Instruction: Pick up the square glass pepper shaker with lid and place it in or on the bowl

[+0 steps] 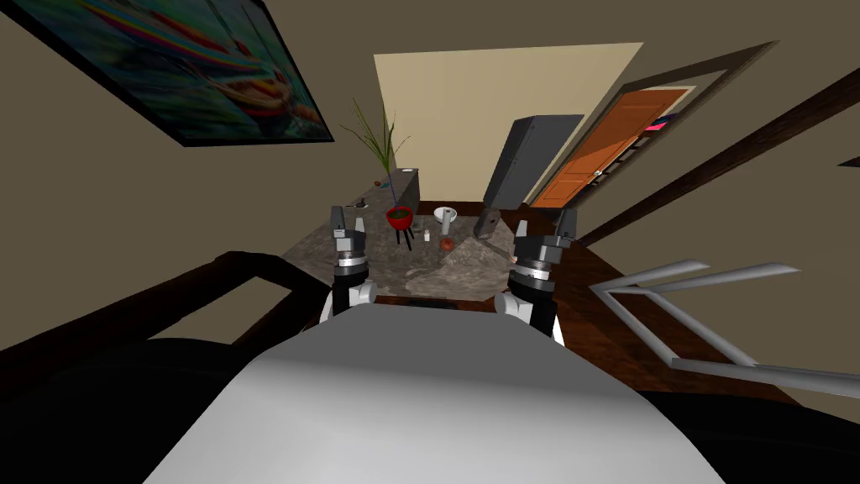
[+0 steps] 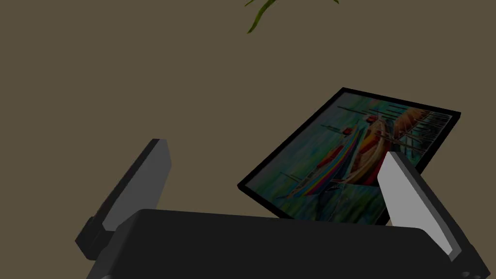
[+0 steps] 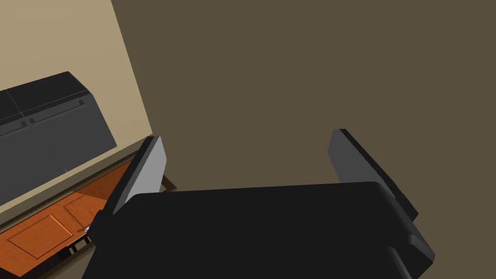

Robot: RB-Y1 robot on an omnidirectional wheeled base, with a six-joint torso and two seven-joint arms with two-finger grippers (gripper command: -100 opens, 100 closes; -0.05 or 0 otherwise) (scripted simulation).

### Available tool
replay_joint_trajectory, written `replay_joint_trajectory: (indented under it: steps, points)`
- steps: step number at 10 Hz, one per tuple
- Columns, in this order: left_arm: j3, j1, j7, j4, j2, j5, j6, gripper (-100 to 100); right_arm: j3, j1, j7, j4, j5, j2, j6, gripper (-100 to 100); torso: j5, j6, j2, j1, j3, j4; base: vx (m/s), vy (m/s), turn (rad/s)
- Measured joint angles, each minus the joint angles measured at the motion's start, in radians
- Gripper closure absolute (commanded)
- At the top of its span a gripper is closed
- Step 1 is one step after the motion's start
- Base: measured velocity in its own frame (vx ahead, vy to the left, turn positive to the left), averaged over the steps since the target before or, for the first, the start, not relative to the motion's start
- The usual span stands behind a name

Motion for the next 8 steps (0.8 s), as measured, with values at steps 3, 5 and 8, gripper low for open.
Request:
replay_joint_trajectory:
  steps: [3, 5, 8]
  points:
    - [-0.008, -0.015, 0.001, 0.024, 0.071, -0.004, 0.039, -100, 0.0, 0.0, 0.0, 0.0, 0.0, 0.0, 0.0, 0, 0.0, 0.0, 0.0, -0.002, 0.0, 0.0, -0.001, -0.031, -0.065]
    - [-0.013, -0.023, 0.003, 0.043, 0.113, -0.007, 0.069, -100, 0.0, 0.0, 0.0, 0.0, 0.0, 0.0, 0.0, 0, -0.001, 0.0, 0.0, -0.003, 0.0, 0.0, -0.006, -0.04, -0.097]
    - [-0.027, -0.058, 0.002, 0.086, 0.169, -0.015, 0.142, -100, 0.0, 0.0, 0.0, 0.0, 0.0, 0.0, 0.0, 0, -0.001, 0.0, 0.0, -0.003, 0.0, 0.0, 0.003, -0.046, -0.099]
